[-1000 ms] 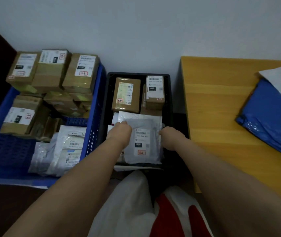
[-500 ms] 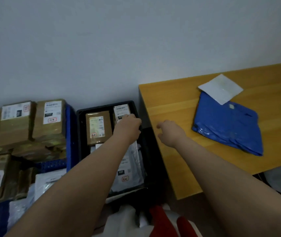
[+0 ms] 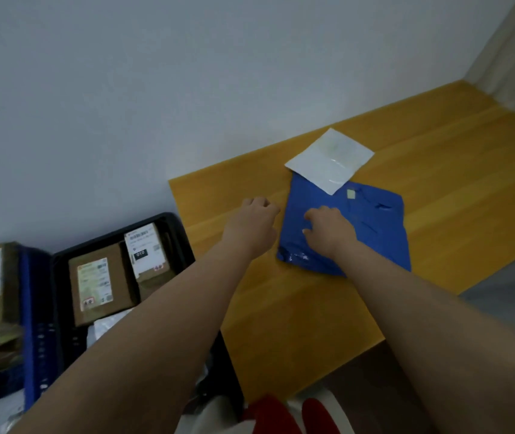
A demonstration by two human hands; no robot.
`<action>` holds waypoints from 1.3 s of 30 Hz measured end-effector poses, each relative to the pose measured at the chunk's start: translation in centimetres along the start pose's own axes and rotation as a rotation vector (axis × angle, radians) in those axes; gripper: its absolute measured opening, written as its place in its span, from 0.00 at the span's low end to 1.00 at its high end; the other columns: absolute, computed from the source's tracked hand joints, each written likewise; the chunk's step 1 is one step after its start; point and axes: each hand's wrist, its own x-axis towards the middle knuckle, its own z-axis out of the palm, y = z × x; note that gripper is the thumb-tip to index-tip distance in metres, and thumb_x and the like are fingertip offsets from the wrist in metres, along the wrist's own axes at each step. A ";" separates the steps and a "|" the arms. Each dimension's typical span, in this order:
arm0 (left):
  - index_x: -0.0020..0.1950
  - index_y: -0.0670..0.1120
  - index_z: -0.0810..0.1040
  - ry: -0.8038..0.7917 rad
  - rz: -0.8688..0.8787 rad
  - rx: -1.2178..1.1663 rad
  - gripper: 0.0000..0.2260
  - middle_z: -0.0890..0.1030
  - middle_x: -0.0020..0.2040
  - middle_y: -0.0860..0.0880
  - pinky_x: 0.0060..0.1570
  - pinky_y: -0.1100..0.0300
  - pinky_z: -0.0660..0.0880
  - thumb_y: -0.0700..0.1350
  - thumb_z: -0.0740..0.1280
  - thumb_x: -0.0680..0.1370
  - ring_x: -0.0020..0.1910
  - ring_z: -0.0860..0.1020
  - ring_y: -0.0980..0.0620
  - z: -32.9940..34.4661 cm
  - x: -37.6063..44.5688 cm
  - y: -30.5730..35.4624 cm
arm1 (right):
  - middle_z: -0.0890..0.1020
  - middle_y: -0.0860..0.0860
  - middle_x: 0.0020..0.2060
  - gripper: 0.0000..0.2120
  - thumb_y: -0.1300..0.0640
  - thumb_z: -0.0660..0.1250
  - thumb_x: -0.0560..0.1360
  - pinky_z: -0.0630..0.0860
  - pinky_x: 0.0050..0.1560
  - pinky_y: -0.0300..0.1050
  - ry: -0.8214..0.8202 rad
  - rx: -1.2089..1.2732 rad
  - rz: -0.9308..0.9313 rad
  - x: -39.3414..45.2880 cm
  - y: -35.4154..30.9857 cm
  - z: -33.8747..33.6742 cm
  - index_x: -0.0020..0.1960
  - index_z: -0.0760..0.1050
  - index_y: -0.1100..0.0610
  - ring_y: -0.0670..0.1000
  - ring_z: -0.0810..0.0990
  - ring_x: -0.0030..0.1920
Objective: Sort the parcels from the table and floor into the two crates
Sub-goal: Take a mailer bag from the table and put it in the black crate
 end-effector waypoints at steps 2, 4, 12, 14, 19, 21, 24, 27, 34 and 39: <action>0.71 0.46 0.68 -0.018 -0.019 0.004 0.20 0.68 0.69 0.45 0.62 0.52 0.69 0.48 0.63 0.80 0.69 0.64 0.44 -0.1 2.3 1.3 | 0.71 0.57 0.65 0.18 0.52 0.59 0.82 0.71 0.61 0.51 -0.005 0.002 0.017 2.1 2.4 -0.6 0.68 0.67 0.59 0.58 0.67 0.66; 0.72 0.46 0.67 -0.040 -0.043 0.008 0.20 0.67 0.70 0.44 0.64 0.51 0.68 0.49 0.63 0.81 0.70 0.63 0.44 0.0 4.4 2.1 | 0.70 0.57 0.66 0.18 0.51 0.59 0.82 0.70 0.62 0.51 -0.029 -0.001 0.019 4.4 4.2 -0.7 0.69 0.66 0.59 0.58 0.66 0.67; 0.73 0.47 0.66 -0.146 -0.154 -0.004 0.21 0.66 0.70 0.45 0.62 0.53 0.68 0.48 0.63 0.81 0.69 0.63 0.45 2.0 8.8 1.7 | 0.44 0.59 0.78 0.28 0.44 0.57 0.81 0.56 0.73 0.59 -0.182 -0.017 -0.014 11.0 7.0 1.2 0.76 0.57 0.57 0.59 0.44 0.78; 0.73 0.47 0.65 -0.177 -0.180 -0.005 0.21 0.66 0.71 0.45 0.64 0.54 0.67 0.48 0.62 0.81 0.69 0.63 0.45 2.5 9.3 1.1 | 0.40 0.59 0.78 0.30 0.42 0.55 0.81 0.51 0.75 0.60 -0.198 -0.033 -0.020 12.3 7.5 1.6 0.77 0.55 0.56 0.60 0.40 0.78; 0.74 0.47 0.64 -0.205 -0.226 -0.008 0.23 0.65 0.71 0.45 0.64 0.52 0.67 0.50 0.63 0.81 0.70 0.62 0.45 3.1 10.6 0.2 | 0.39 0.62 0.77 0.33 0.39 0.52 0.81 0.46 0.75 0.61 -0.264 -0.038 0.012 14.5 8.0 2.2 0.79 0.51 0.57 0.62 0.40 0.77; 0.74 0.47 0.64 -0.204 -0.233 -0.011 0.23 0.65 0.71 0.45 0.64 0.52 0.68 0.50 0.63 0.81 0.70 0.62 0.45 3.2 11.1 0.0 | 0.41 0.62 0.77 0.34 0.40 0.51 0.82 0.46 0.75 0.61 -0.287 -0.060 0.023 14.9 8.0 2.4 0.79 0.50 0.60 0.63 0.42 0.77; 0.74 0.47 0.66 -0.199 -0.231 -0.014 0.22 0.65 0.71 0.45 0.64 0.51 0.68 0.50 0.63 0.81 0.70 0.62 0.45 3.2 11.3 -0.2 | 0.44 0.61 0.78 0.34 0.43 0.51 0.83 0.45 0.76 0.59 -0.262 -0.082 0.035 14.9 7.8 2.7 0.78 0.47 0.64 0.62 0.45 0.77; 0.74 0.46 0.65 -0.192 -0.224 -0.007 0.23 0.65 0.71 0.45 0.64 0.51 0.69 0.50 0.63 0.81 0.71 0.62 0.45 2.8 11.0 -0.6 | 0.45 0.61 0.78 0.32 0.46 0.52 0.83 0.45 0.76 0.58 -0.181 -0.081 0.031 14.5 7.5 2.1 0.78 0.47 0.65 0.61 0.46 0.77; 0.75 0.46 0.63 -0.080 -0.196 -0.016 0.24 0.66 0.70 0.44 0.65 0.49 0.69 0.49 0.63 0.80 0.70 0.63 0.45 -0.4 9.2 -1.7 | 0.50 0.59 0.78 0.28 0.55 0.54 0.83 0.48 0.77 0.54 0.078 -0.083 -0.046 12.1 5.3 -2.5 0.78 0.48 0.65 0.58 0.49 0.78; 0.75 0.45 0.64 0.069 -0.201 -0.034 0.25 0.66 0.71 0.43 0.64 0.50 0.69 0.49 0.64 0.80 0.70 0.64 0.43 -4.3 5.5 -3.8 | 0.65 0.59 0.71 0.24 0.66 0.61 0.77 0.59 0.73 0.51 0.360 -0.053 -0.167 8.5 1.5 -7.2 0.73 0.62 0.63 0.58 0.63 0.71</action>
